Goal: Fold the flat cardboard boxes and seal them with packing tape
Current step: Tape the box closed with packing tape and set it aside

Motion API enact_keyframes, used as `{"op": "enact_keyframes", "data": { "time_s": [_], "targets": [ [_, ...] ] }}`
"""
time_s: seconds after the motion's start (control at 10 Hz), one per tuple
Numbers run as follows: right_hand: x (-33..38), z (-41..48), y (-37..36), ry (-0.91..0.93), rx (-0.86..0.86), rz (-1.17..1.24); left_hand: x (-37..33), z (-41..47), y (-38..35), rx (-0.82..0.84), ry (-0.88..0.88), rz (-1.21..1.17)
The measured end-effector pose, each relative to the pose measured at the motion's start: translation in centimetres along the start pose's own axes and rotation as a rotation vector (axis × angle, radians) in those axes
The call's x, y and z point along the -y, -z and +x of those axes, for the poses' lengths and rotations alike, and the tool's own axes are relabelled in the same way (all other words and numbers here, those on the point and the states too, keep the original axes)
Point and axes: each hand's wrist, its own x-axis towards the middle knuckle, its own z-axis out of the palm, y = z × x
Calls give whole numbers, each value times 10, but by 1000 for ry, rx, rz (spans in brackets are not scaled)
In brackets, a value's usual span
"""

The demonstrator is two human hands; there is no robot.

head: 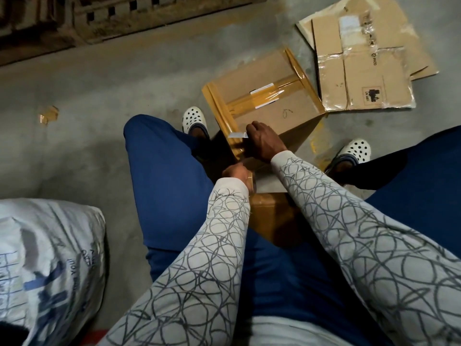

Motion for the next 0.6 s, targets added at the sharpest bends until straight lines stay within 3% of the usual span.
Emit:
{"op": "enact_keyframes", "data": {
  "time_s": [0.1,0.2,0.3,0.4,0.5,0.6],
  "targets": [
    [2,3,4,-66,54,96,4,14,-4,-90,58,-116],
    [1,-8,20,-254,73,376,-3,-10,-6,-183,11,-98],
    [-4,-48,23,-595,-36,608,-7,-12,-8,-304,-11,-183],
    [3,-72,23,-932,82,991,-8,-18,-17,-294,0,24],
    [13,-75,30,-981,205,1171,-2,-20,-19,-194,-66,69],
    [13,-78,29,-1028,186,1066,-6,-20,-11,-72,-89,103]
  ]
}}
